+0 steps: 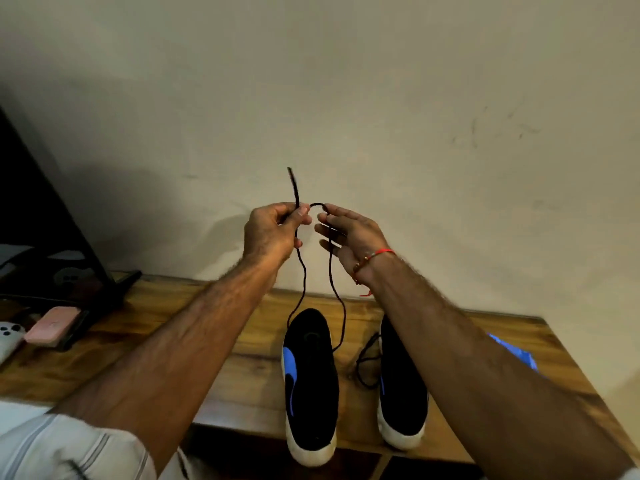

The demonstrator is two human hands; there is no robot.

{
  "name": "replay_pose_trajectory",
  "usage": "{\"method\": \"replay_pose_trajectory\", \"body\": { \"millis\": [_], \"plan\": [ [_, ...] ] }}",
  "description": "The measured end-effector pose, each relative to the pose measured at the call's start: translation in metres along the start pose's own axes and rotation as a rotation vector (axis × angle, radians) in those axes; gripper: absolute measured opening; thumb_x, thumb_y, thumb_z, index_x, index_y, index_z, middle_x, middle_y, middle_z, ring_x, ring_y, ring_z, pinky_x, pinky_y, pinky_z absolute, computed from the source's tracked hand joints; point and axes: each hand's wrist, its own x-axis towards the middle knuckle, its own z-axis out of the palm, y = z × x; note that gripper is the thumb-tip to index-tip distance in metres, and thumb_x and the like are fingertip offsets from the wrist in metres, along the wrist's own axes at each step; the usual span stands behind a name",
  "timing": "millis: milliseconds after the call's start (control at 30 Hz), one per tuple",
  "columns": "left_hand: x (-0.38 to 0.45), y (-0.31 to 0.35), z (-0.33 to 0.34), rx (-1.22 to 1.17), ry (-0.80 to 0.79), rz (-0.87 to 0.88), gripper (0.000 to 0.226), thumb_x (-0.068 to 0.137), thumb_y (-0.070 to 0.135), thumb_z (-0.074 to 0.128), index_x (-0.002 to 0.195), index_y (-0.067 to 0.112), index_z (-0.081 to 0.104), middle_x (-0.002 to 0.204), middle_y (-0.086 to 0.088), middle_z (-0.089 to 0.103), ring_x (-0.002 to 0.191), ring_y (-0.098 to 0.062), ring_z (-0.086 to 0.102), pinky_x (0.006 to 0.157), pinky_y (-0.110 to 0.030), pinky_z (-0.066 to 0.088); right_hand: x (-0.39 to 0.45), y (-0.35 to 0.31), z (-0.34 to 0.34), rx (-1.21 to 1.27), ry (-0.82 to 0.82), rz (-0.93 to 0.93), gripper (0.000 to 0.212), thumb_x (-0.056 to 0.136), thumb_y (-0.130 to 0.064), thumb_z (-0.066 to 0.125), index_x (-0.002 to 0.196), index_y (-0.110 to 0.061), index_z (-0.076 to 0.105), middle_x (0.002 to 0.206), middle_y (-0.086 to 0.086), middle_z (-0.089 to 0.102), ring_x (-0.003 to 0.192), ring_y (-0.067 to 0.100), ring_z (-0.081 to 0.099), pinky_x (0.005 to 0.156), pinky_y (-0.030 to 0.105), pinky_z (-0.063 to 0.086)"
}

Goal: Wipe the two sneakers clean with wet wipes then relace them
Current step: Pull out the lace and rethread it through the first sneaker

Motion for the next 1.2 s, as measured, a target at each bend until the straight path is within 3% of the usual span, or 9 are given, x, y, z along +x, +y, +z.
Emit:
{"method": "replay_pose_trajectory", "body": {
  "millis": [167, 300, 400, 600, 900, 1100, 1200],
  "plan": [
    [-0.005, 0.038, -0.002, 0.044, 0.013, 0.087, 0.018, 0.098, 0.027, 0.068, 0.113, 0.022, 0.075, 0.09, 0.01, 0.076, 0.053, -0.003, 0.059, 0.042, -0.014, 0.041, -0.025, -0.041, 0.02, 0.031, -0.058, -0.076, 0.025, 0.093, -0.003, 0.061, 0.116, -0.008, 0.069, 0.1, 0.005, 0.075, 0.095, 0.02, 0.071, 0.089, 0.04, 0.049],
    [-0.006, 0.066, -0.006, 0.111, 0.028, 0.172, 0.021, 0.098, 0.03, 0.067, 0.116, 0.021, 0.075, 0.099, 0.008, 0.074, 0.049, -0.001, 0.061, 0.042, -0.016, 0.044, -0.036, -0.063, 0.034, 0.001, -0.049, -0.147, 0.021, 0.095, -0.012, 0.063, 0.115, -0.01, 0.069, 0.098, 0.0, 0.075, 0.095, 0.016, 0.07, 0.085, 0.037, 0.047],
    [-0.008, 0.077, -0.01, 0.121, 0.054, 0.198, 0.024, 0.097, 0.028, 0.069, 0.118, 0.018, 0.074, 0.106, 0.007, 0.07, 0.057, -0.007, 0.064, 0.044, -0.019, 0.048, -0.044, -0.07, 0.039, -0.053, -0.027, -0.192, 0.016, 0.095, -0.019, 0.064, 0.109, -0.014, 0.071, 0.095, -0.001, 0.075, 0.092, 0.016, 0.069, 0.084, 0.035, 0.048],
    [-0.01, 0.089, -0.013, 0.129, 0.055, 0.2, 0.028, 0.093, 0.028, 0.074, 0.118, 0.013, 0.074, 0.102, 0.002, 0.071, 0.061, -0.013, 0.066, 0.044, -0.021, 0.051, -0.057, -0.079, 0.048, -0.116, 0.019, -0.249, 0.015, 0.092, -0.025, 0.069, 0.103, -0.016, 0.074, 0.095, 0.0, 0.073, 0.088, 0.019, 0.069, 0.08, 0.034, 0.048],
    [-0.011, 0.096, -0.012, 0.222, 0.003, 0.212, 0.027, 0.094, 0.031, 0.072, 0.116, 0.015, 0.073, 0.098, 0.005, 0.067, 0.069, -0.014, 0.07, 0.044, -0.021, 0.052, -0.064, -0.081, 0.056, -0.173, 0.083, -0.259, 0.022, 0.086, -0.03, 0.074, 0.104, -0.019, 0.076, 0.104, -0.002, 0.075, 0.096, 0.021, 0.069, 0.093, 0.043, 0.05],
    [-0.011, 0.096, -0.013, 0.233, 0.017, 0.212, 0.028, 0.095, 0.033, 0.071, 0.116, 0.014, 0.074, 0.087, 0.011, 0.063, 0.072, -0.013, 0.066, 0.044, -0.021, 0.052, -0.061, -0.08, 0.055, -0.271, 0.113, -0.3, 0.019, 0.085, -0.032, 0.076, 0.1, -0.021, 0.077, 0.1, -0.007, 0.075, 0.091, 0.017, 0.065, 0.08, 0.033, 0.051],
    [-0.011, 0.091, -0.015, 0.263, 0.031, 0.204, 0.025, 0.095, 0.035, 0.071, 0.112, 0.017, 0.076, 0.082, 0.01, 0.067, 0.067, -0.005, 0.062, 0.045, -0.021, 0.053, -0.06, -0.077, 0.051, -0.351, 0.121, -0.349, 0.017, 0.088, -0.027, 0.074, 0.1, -0.016, 0.077, 0.082, -0.013, 0.07, 0.074, 0.004, 0.06, 0.067, 0.019, 0.048]
  ]
}}
